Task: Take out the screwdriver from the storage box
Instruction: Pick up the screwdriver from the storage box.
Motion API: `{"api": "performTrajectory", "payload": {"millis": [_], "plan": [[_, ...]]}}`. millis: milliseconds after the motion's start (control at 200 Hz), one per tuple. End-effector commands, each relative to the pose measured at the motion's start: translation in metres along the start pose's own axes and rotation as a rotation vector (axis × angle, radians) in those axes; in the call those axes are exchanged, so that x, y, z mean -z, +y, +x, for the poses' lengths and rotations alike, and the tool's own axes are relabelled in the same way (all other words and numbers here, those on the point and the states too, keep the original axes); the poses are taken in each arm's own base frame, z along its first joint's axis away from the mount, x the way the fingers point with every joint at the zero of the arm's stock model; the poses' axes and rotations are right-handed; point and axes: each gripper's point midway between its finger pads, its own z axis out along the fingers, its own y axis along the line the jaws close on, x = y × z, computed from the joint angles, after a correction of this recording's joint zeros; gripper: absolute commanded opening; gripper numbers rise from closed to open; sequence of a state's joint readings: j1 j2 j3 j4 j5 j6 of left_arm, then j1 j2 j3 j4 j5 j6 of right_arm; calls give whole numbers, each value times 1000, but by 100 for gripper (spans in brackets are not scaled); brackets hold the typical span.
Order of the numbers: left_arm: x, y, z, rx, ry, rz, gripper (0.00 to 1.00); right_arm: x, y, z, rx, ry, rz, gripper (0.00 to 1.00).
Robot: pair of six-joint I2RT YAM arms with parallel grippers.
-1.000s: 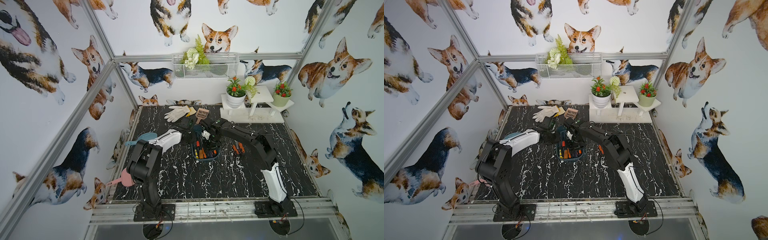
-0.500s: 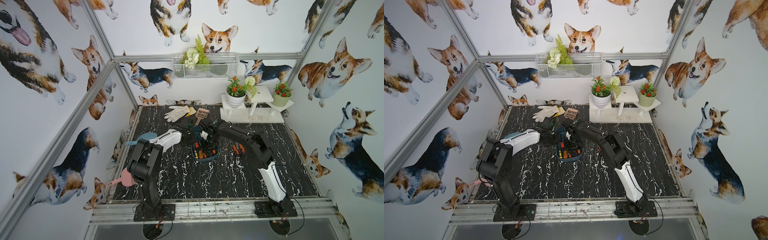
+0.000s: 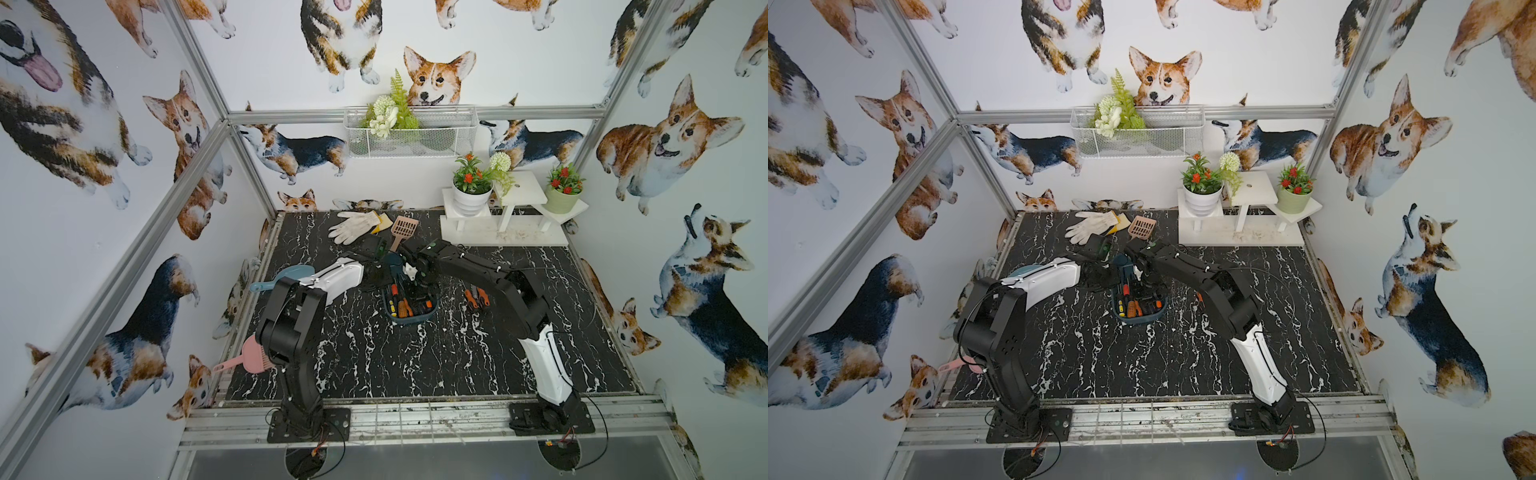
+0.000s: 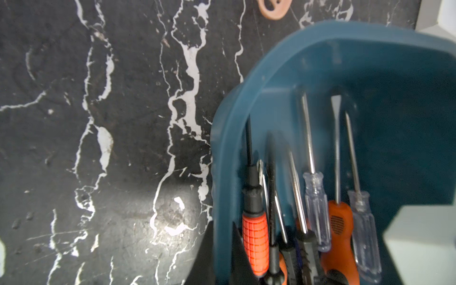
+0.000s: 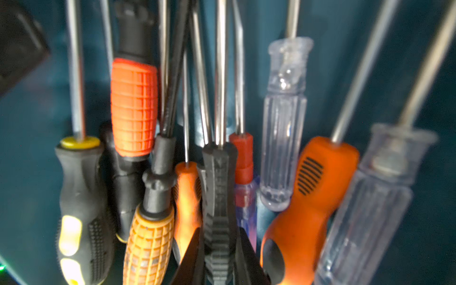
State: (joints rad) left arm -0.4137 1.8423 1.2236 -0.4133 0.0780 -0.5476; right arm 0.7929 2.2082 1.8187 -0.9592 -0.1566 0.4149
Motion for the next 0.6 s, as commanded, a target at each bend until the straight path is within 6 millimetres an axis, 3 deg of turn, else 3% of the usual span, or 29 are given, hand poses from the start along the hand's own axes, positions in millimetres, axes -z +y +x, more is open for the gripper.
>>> {"api": "performTrajectory", "payload": {"millis": [0,70,330,596], "plan": [[0,-12,-9,-15,-23,43,0,14,-6,-5,12,-51,36,4],[-1,-11,-9,-15,-19,40,0,24,-4,-8,15,-80,31,0],[-3,-11,-8,-16,-7,33,0,51,-4,-14,17,-152,29,0],[-5,-9,-6,-14,1,26,0,86,-38,-14,-58,-240,57,0]]}}
